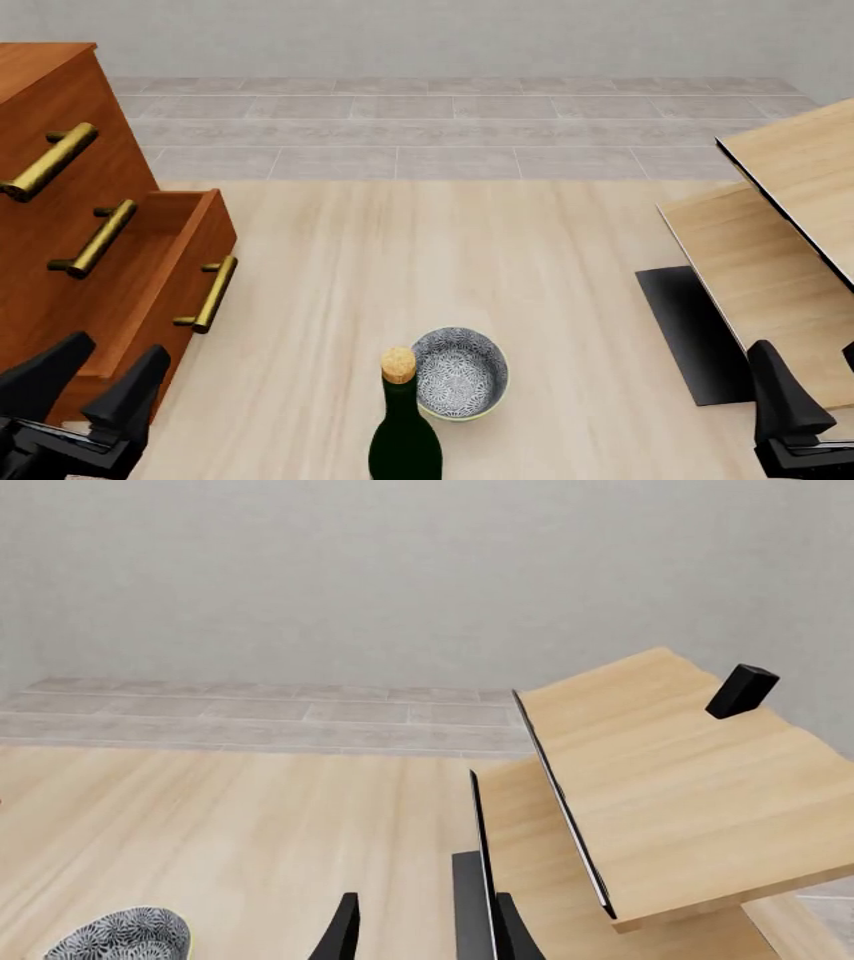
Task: Close the bottom drawer of the cabinet.
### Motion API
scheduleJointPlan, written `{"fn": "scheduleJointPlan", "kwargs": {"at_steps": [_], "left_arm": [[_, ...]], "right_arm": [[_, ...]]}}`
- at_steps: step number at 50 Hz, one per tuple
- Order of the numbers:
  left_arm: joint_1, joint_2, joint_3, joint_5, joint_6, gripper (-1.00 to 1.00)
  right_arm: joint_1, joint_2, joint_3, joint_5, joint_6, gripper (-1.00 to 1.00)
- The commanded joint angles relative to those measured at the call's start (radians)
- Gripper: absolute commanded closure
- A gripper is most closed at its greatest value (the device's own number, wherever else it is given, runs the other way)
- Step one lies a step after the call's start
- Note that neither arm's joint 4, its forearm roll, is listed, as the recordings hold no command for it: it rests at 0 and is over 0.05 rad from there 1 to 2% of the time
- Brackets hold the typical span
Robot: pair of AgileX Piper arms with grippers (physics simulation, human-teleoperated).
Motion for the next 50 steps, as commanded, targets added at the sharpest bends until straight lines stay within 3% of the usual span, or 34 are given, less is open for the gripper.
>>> {"fn": "scheduleJointPlan", "kwargs": {"at_steps": [1,6,8,9,14,15,18,21,22,30,36,50], "left_arm": [[-0.071,0.173,0.001,-0.120,-0.018,-1.00],[-0.087,0.342,0.001,-0.250,-0.034,-1.00],[-0.087,0.349,0.001,-0.257,-0.034,-1.00],[-0.091,0.468,0.001,-0.352,-0.043,-1.00],[-0.091,0.490,0.001,-0.374,-0.043,-1.00],[-0.086,0.645,0.001,-0.501,-0.043,-1.00],[-0.080,0.818,0.001,-0.650,-0.043,-1.00],[-0.080,0.835,0.001,-0.666,-0.043,-1.00],[-0.079,0.930,0.001,-0.749,-0.047,-1.00],[-0.082,1.226,0.001,-1.013,-0.063,-1.00],[-0.079,1.333,0.001,-1.099,-0.067,-1.00],[-0.044,1.394,0.001,-1.108,-0.074,-1.00]], "right_arm": [[0.003,0.001,0.000,-0.001,-0.006,-1.00],[0.003,-0.001,0.000,0.000,-0.008,-1.00],[0.003,-0.001,0.000,0.000,-0.008,-1.00],[0.003,0.000,0.000,0.000,-0.008,-1.00],[0.003,0.000,0.000,0.000,-0.008,-1.00],[0.003,-0.001,-0.001,0.001,-0.009,-1.00],[0.003,-0.001,0.000,0.000,-0.011,-1.00],[0.003,-0.001,0.000,0.000,-0.011,-1.00],[0.002,-0.001,0.000,-0.001,-0.010,-1.00],[0.003,-0.001,-0.001,0.001,-0.011,-1.00],[0.003,-0.001,-0.001,0.000,-0.011,-1.00],[0.009,0.000,0.000,0.000,-0.013,-1.00]]}}
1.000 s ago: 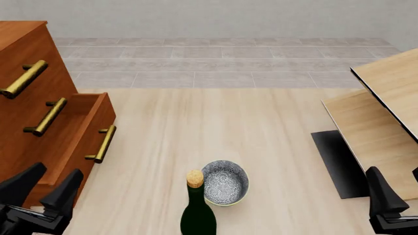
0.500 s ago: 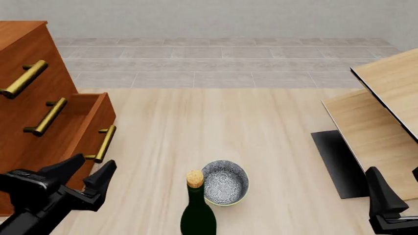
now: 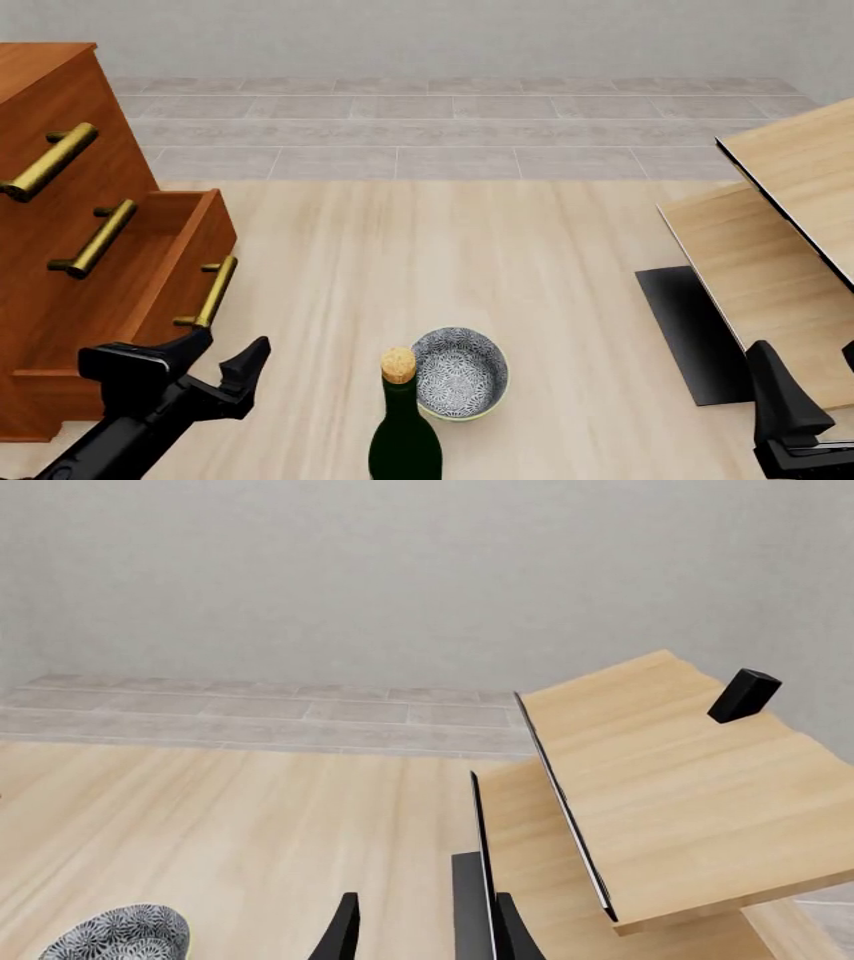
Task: Close the bottom drawer of the cabinet.
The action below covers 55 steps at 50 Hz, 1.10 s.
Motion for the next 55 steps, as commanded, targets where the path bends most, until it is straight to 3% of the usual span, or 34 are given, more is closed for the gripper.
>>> {"fn": "scheduleJointPlan", "kwargs": {"at_steps": [1,29,40,55], "left_arm": [[0.026,0.105,0.000,-0.065,-0.013,-1.00],[0.191,0.222,-0.060,-0.065,0.020,-1.00],[0.214,0.239,-0.066,-0.065,0.036,-1.00],[0.269,0.245,-0.068,-0.065,0.110,-1.00]], "right_arm": [[0.004,0.000,0.000,0.000,-0.002,-1.00],[0.009,-0.003,0.001,-0.004,-0.021,-1.00],[0.009,-0.003,0.002,-0.006,-0.024,-1.00],[0.010,-0.003,0.002,-0.009,-0.030,-1.00]]}}
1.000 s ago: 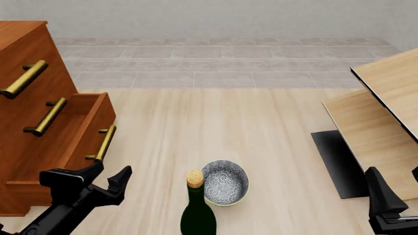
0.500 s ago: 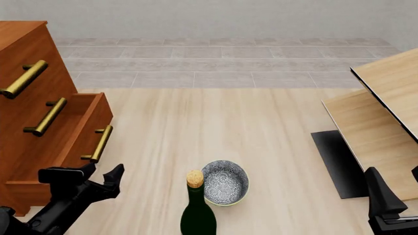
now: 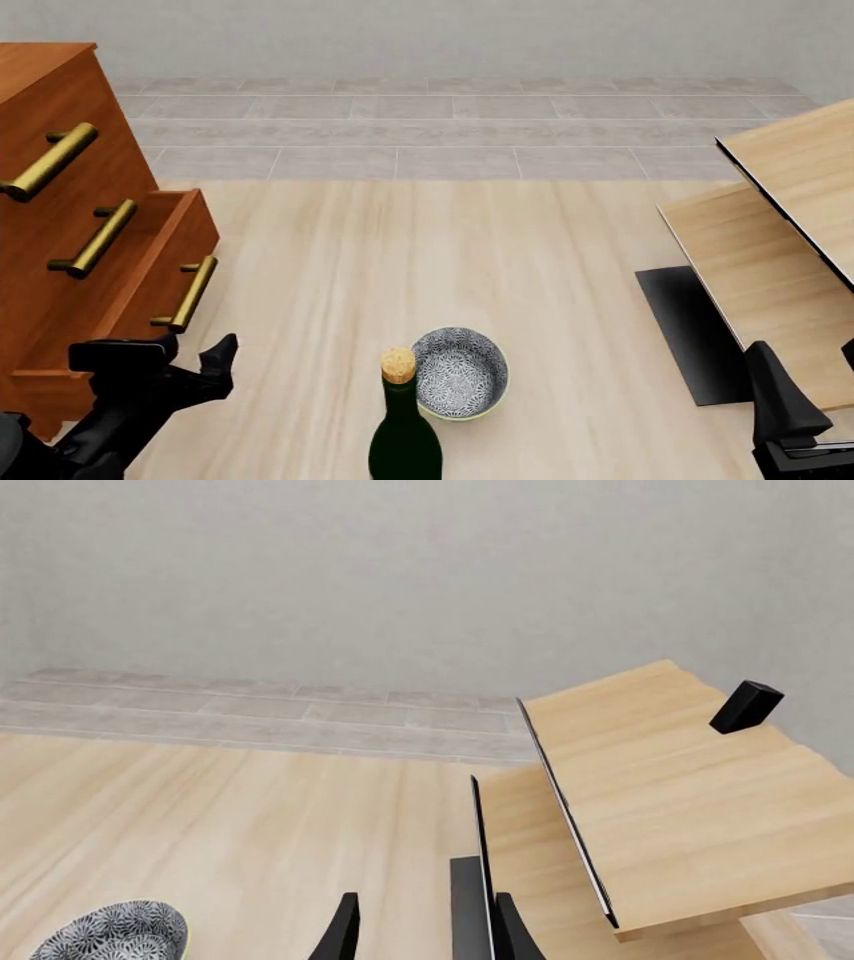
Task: Close the bottom drawer of the cabinet.
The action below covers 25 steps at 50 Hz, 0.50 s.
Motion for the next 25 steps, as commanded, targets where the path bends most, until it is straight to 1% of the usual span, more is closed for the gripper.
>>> {"fn": "scheduleJointPlan", "kwargs": {"at_steps": [1,7,14,25], "left_arm": [[0.057,0.016,-0.006,0.000,0.049,-1.00],[0.078,0.021,-0.012,0.000,0.059,-1.00],[0.120,0.019,-0.014,0.000,0.078,-1.00],[0.143,0.020,-0.017,0.000,0.093,-1.00]], "right_arm": [[0.000,0.000,0.000,-0.002,-0.004,-1.00],[0.001,0.000,0.000,-0.002,-0.006,-1.00],[0.000,-0.001,-0.001,-0.002,-0.009,-1.00],[0.000,-0.001,0.000,-0.005,-0.011,-1.00]]}}
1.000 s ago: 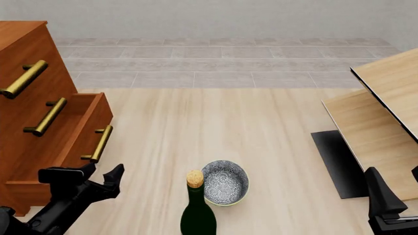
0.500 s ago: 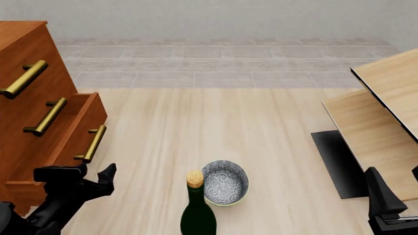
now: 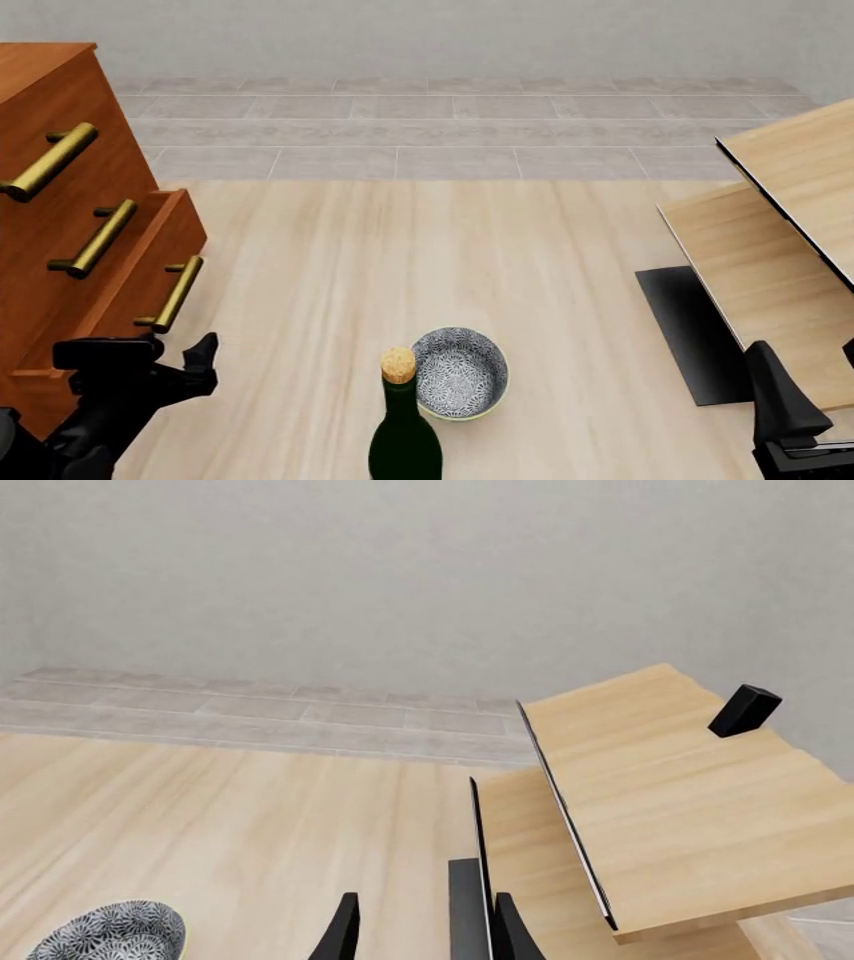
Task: Close the bottom drawer of the cabinet.
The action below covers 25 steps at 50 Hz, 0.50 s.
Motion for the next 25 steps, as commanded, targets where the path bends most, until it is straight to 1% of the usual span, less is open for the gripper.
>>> {"fn": "scheduleJointPlan", "kwargs": {"at_steps": [1,25], "left_arm": [[0.054,-0.001,-0.004,-0.002,0.023,-1.00],[0.103,0.017,-0.013,-0.002,0.043,-1.00]], "right_arm": [[0.000,0.000,0.000,-0.001,-0.003,-1.00],[-0.002,0.000,-0.001,-0.001,-0.003,-1.00]]}}
